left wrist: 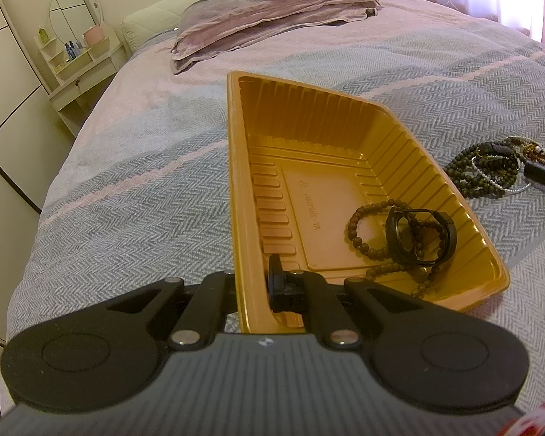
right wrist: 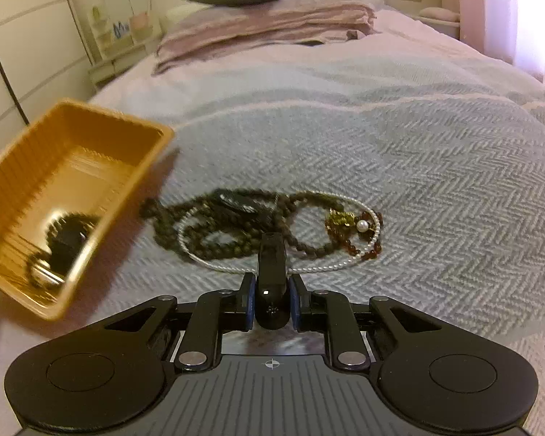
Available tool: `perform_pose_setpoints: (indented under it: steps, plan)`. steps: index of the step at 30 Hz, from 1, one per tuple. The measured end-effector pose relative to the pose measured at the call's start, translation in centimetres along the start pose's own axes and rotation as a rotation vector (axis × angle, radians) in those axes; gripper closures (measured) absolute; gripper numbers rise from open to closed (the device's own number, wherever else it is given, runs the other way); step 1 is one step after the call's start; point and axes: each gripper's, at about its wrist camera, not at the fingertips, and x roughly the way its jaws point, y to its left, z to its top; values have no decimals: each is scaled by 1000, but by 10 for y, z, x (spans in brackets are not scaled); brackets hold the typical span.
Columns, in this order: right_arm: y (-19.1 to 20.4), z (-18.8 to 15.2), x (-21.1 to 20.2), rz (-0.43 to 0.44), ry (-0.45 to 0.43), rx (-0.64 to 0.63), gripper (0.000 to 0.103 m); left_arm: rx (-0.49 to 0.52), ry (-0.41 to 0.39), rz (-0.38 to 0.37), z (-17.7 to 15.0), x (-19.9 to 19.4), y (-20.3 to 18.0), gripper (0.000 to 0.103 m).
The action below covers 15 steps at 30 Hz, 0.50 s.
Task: Organize jewelry
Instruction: 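Carry the black piece into the tray and open the right tool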
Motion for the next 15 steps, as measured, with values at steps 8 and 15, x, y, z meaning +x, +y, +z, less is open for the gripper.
perform_pose_setpoints:
  steps: [8, 15]
  plan:
    - [43, 21, -24, 189, -67, 11, 84, 1, 1, 0, -1, 0, 0, 99]
    - [114, 28, 1, 359, -25, -81, 84, -1, 1, -1, -1, 0, 1, 99]
